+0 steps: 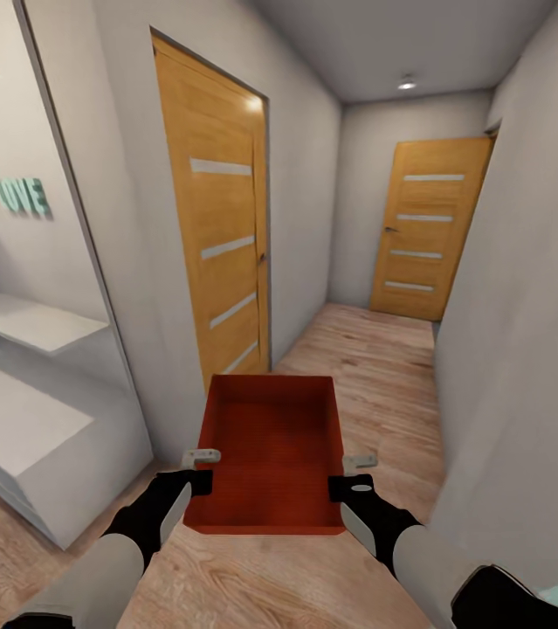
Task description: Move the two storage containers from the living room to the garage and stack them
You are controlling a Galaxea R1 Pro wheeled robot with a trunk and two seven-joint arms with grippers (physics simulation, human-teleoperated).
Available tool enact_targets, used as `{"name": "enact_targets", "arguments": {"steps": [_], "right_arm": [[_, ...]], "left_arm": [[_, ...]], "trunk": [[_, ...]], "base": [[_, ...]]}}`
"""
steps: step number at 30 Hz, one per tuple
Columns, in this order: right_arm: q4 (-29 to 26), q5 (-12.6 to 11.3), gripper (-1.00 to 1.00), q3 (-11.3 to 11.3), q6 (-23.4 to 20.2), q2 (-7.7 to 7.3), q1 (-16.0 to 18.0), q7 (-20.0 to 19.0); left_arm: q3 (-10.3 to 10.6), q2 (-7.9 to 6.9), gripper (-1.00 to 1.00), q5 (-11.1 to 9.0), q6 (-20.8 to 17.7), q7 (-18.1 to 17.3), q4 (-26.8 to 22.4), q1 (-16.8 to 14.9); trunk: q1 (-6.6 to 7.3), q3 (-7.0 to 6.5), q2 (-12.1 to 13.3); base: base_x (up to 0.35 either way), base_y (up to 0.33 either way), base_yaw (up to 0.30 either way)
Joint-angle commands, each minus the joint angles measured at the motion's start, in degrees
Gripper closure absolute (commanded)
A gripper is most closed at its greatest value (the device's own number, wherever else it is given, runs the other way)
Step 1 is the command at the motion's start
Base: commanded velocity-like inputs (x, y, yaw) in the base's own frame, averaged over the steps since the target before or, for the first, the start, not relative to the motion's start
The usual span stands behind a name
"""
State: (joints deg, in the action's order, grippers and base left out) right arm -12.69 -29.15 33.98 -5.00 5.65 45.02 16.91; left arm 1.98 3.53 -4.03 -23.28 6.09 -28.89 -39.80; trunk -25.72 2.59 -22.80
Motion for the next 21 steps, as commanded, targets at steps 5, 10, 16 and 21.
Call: {"name": "enact_targets", "arguments": {"steps": [5, 10, 16, 21], "right_arm": [[-0.23, 1.38, 1.00, -1.46, 0.26, 0.24, 0.06, 4.03], [-0.23, 1.38, 1.00, -1.46, 0.26, 0.19, 0.06, 4.01], [-0.23, 1.38, 1.00, -1.46, 0.26, 0.19, 0.06, 4.09], [-0.23, 1.38, 1.00, -1.46, 0.26, 0.24, 0.06, 4.83]], "left_arm": [[-0.92, 0.18, 1.00, 0.16, -0.45, 0.68, -0.03, -0.01], [-0.84, 0.17, 1.00, 0.16, -0.45, 0.70, -0.03, -0.01], [-0.83, 0.16, 1.00, 0.16, -0.45, 0.68, -0.03, -0.01], [-0.83, 0.16, 1.00, 0.17, -0.45, 0.71, -0.03, -0.01]], "trunk": [[-0.07, 0.12, -0.13], [-0.07, 0.12, -0.13], [-0.07, 0.12, -0.13], [-0.07, 0.12, -0.13]], "base": [[0.323, 0.000, 0.000], [0.323, 0.000, 0.000], [0.323, 0.000, -0.020], [0.323, 0.000, -0.180]]}}
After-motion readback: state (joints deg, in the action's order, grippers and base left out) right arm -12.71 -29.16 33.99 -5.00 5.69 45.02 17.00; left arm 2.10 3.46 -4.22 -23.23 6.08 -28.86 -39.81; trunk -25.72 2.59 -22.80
